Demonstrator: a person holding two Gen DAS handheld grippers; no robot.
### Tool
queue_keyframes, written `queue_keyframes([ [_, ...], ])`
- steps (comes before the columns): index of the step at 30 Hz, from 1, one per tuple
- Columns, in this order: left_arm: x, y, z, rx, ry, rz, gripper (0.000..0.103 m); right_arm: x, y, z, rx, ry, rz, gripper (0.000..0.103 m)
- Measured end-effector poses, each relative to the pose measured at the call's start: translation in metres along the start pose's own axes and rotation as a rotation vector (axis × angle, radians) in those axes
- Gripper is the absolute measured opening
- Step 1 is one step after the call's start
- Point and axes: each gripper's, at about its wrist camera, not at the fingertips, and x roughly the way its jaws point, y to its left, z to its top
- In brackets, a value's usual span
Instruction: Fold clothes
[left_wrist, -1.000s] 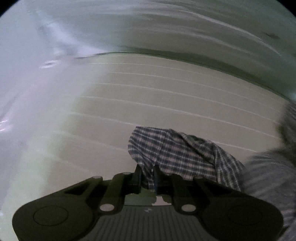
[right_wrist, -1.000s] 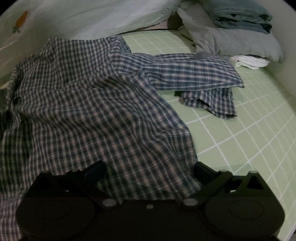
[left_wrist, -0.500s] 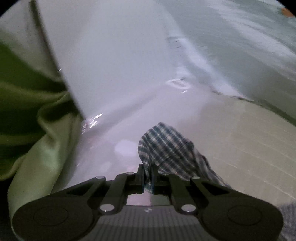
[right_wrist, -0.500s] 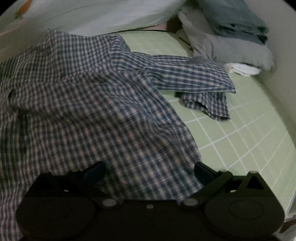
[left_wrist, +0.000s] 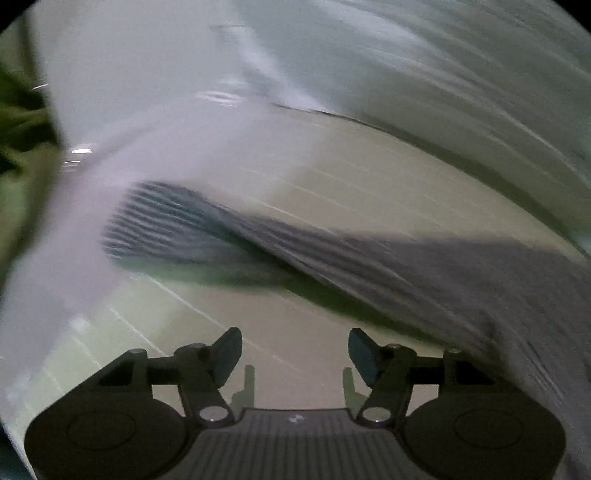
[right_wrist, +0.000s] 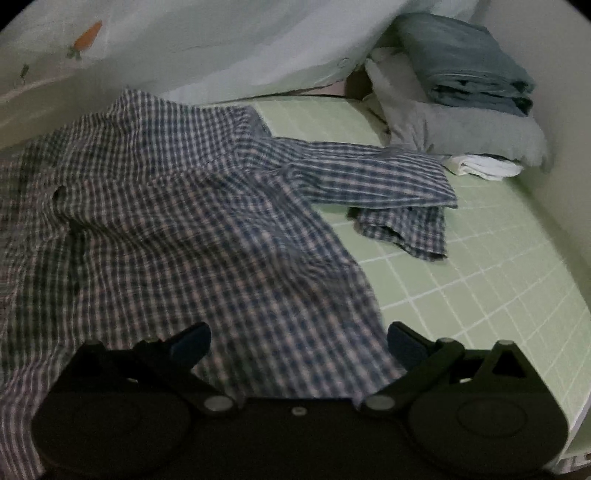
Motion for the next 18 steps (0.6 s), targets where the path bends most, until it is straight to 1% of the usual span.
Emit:
queue_keyframes([
  [3, -0.021, -0.034, -0.033, 0.107, 0.033, -0.111, 0.067, -0.008, -0.024, -0.010, 0.017, -0.019, 0.027, 0.103],
  [5, -0.032, -0.050, -0.055, 0.138, 0.052, -0.171, 0.067, -0.013, -0.039, -0.019, 0.022, -0.029, 0.045, 0.103],
  [7, -0.039, -0.058, -0.073, 0.131, 0.081, -0.210, 0.067, -0.019, -0.051, -0.030, 0.029, -0.035, 0.058, 0.103],
  [8, -0.042, -0.061, -0.079, 0.135, 0.094, -0.223, 0.067, -0.020, -0.056, -0.035, 0.035, -0.034, 0.065, 0.103],
  [12, -0.062, -0.077, -0.105, 0.190, 0.104, -0.242, 0.068, -0.025, -0.074, -0.051, 0.044, -0.020, 0.124, 0.103],
  [14, -0.064, -0.076, -0.112, 0.179, 0.128, -0.258, 0.075, -0.029, -0.081, -0.060, 0.046, -0.018, 0.155, 0.103],
  [16, -0.065, -0.076, -0.120, 0.158, 0.149, -0.266, 0.075, -0.034, -0.088, -0.066, 0.054, -0.013, 0.179, 0.103],
  [18, -0.067, -0.076, -0.127, 0.140, 0.148, -0.260, 0.075, -0.039, -0.095, -0.073, 0.059, -0.004, 0.219, 0.103],
])
